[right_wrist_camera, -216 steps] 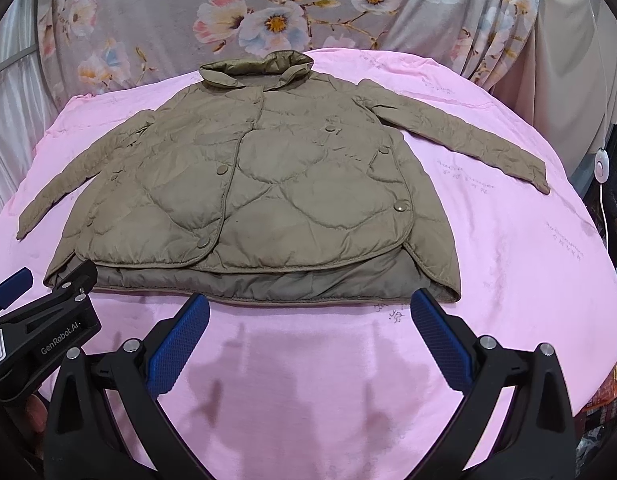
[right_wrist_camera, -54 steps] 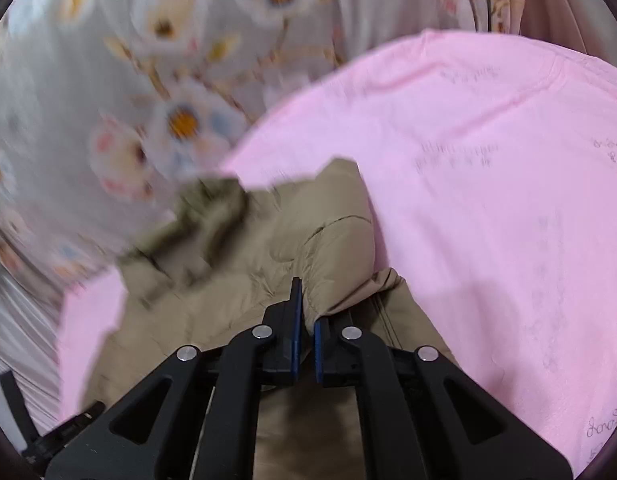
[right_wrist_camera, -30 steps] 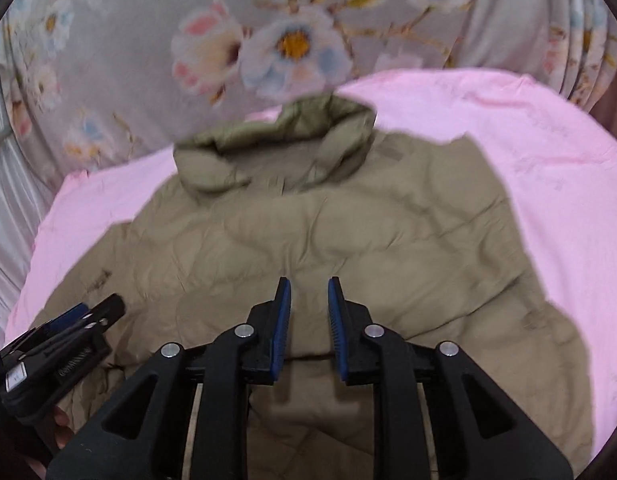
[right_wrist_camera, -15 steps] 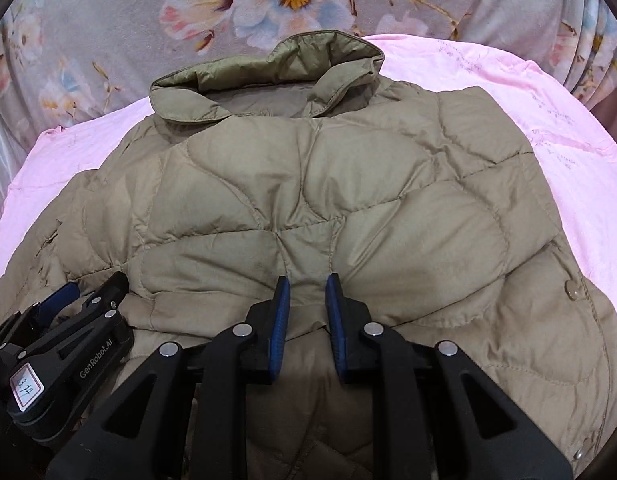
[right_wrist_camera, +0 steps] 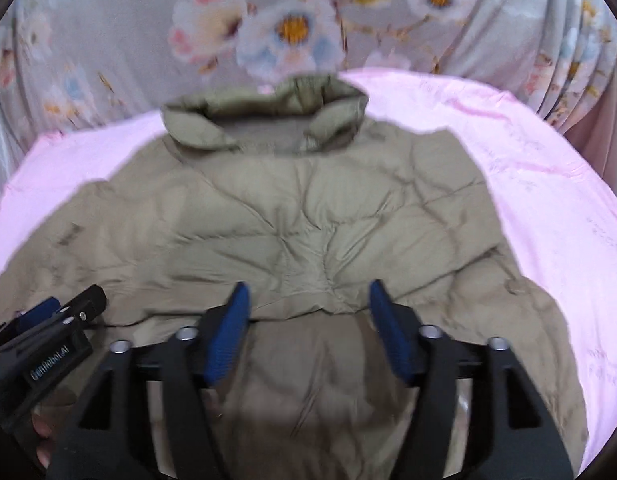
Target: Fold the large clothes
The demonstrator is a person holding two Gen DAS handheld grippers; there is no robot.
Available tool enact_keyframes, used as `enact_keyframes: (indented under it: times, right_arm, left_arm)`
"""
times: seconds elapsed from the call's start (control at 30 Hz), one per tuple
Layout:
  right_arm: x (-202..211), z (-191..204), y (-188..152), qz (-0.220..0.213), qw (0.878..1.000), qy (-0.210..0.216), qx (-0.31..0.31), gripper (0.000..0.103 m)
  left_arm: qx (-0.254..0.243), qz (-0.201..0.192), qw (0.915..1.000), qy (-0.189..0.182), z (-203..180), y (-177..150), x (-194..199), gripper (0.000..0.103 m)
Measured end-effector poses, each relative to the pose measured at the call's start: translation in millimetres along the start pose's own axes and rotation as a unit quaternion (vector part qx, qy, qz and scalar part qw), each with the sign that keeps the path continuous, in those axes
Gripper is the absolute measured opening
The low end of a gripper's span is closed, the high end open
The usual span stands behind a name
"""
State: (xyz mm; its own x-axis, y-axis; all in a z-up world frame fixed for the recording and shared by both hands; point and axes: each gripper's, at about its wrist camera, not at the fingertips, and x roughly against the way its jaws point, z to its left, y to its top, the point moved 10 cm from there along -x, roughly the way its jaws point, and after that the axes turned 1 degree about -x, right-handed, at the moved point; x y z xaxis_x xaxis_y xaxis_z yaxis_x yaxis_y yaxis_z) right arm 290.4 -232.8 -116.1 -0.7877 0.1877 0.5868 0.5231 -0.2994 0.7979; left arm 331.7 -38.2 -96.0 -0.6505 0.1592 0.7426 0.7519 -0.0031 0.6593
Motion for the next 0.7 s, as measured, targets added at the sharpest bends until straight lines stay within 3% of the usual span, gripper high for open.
enact_keyframes:
  times: [0.1,0.23,0.3,0.33,0.4,0.47,0.53,0.63,0.7]
  right_arm:
    - [41,14,-8,-0.024,1.000,0.017,0.006,0.070]
    - [75,33,-31,-0.025,0.999,0.045,0.009,0.072]
    - [88,42,-47,-0.022,0.998,0.057,0.012,0.074]
    - [93,47,-53,-0.022,0.998,0.063,0.013,0.077]
    - [102,54,-67,-0.020,0.997,0.076,0.013,0.080]
    - [110,60,-78,-0.021,0.996,0.088,0.013,0.080]
    - [115,66,-88,-0.021,0.995,0.094,0.017,0.080]
    - [118,72,-102,-0.007,0.995,0.096,0.018,0.080]
    - [121,72,-109,0.000,0.996,0.092,0.016,0.080]
  left_arm:
    - [0.050,-0.008,0.9987,-0.006,57,-3,31,0.073]
    - [0.139,-0.010,0.9890,0.050,171,-19,58,0.073]
    - [0.191,-0.010,0.9775,0.089,245,-33,68,0.073]
    - [0.203,-0.008,0.9738,0.102,265,-38,69,0.073]
    - [0.249,0.001,0.9578,0.144,325,-57,74,0.073]
    - [0.300,0.008,0.9418,0.153,368,-73,76,0.073]
    - [0.345,0.009,0.9286,0.136,396,-86,72,0.072]
    - [0.349,-0.002,0.9271,0.135,401,-80,76,0.071]
    - [0.343,0.004,0.9307,0.126,394,-73,70,0.062]
